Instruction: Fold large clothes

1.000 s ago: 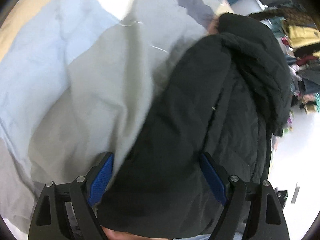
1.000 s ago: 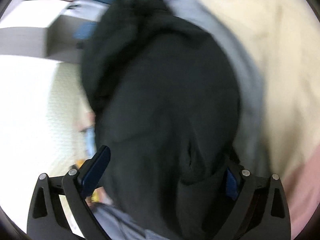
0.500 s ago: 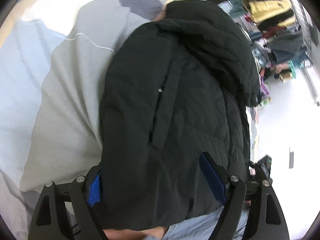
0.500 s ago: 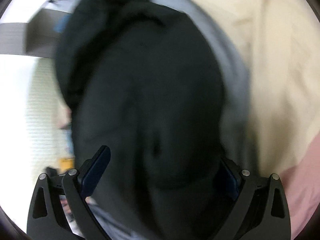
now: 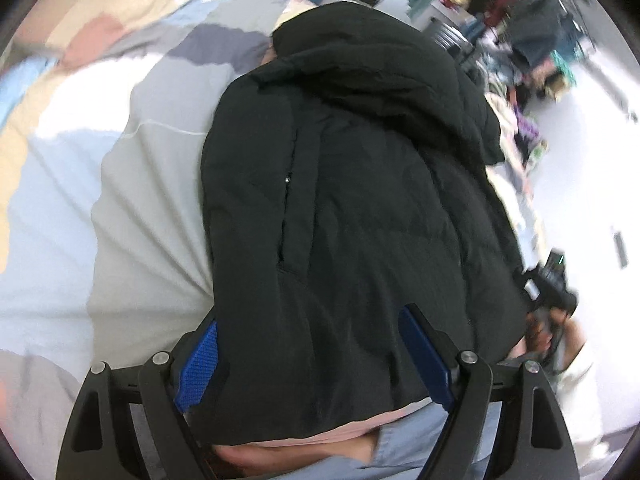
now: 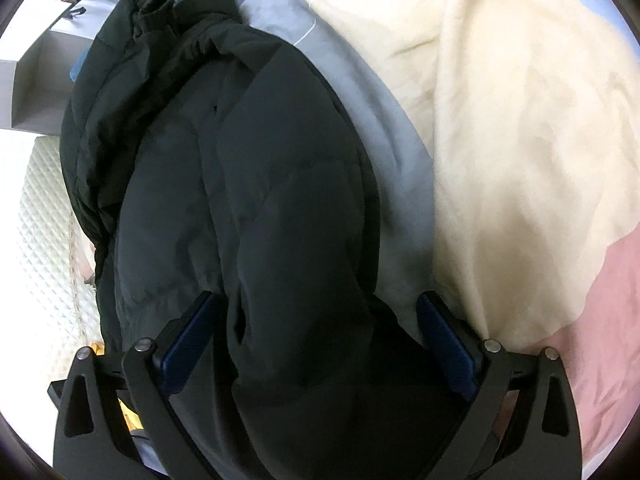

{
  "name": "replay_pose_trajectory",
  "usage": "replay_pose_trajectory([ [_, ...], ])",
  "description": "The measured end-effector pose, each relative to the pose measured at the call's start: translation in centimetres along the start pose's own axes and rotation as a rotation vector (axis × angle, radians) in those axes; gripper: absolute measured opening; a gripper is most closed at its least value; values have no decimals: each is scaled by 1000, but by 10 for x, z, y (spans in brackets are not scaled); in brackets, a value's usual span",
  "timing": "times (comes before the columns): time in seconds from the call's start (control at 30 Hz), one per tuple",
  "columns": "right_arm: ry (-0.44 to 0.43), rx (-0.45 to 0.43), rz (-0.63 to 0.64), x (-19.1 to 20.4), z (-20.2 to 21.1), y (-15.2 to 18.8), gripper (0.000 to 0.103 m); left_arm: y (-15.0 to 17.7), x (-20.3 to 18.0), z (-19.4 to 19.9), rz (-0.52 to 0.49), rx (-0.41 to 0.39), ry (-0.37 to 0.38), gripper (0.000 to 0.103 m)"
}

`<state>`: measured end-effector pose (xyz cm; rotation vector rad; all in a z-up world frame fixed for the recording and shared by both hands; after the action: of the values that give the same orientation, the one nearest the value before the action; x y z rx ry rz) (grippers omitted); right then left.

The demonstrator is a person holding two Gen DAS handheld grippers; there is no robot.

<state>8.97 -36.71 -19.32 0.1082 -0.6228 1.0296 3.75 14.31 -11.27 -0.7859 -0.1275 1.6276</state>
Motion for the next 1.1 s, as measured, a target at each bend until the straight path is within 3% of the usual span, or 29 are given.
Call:
replay_pose_trajectory([
  [0.17,-46,14,10,1,0,4,102,5,-9,5,-63,-11,-42,85],
  [0.37,-45,16,28,9,-4,4,103,22,-24,15,-137,7,3,85],
  [0.43,-57,16,20,4,-1,2,103,19,-21,14,-98,10,57,85],
  [0.5,-89,21,16,10,-4,5,103,13,-5,3,5,52,84,85],
  [0.57,-122,37,17,15,-5,7,103,11,9,-13,100,109,59,85],
  [0.67,-161,65,-11,14,-5,11,103,11,28,-32,189,167,-45,85],
  [0.97,-59,58,-17,11,-3,16,103,16,55,-45,316,216,-121,85],
  [1.1,-184,90,-26,20,2,19,103,16,58,-38,340,191,-124,85],
])
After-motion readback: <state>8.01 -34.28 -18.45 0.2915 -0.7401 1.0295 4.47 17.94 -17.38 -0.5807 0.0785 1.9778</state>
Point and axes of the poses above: each gripper's, at about its wrist camera, not at the fingertips, and z roughly against the way its jaws point, x to its left, y to its underside, the point moved 1 cm from there along -z, roughly the way its jaws point, and after that the axes turned 12 degrees about -x, right-handed, at the moved point
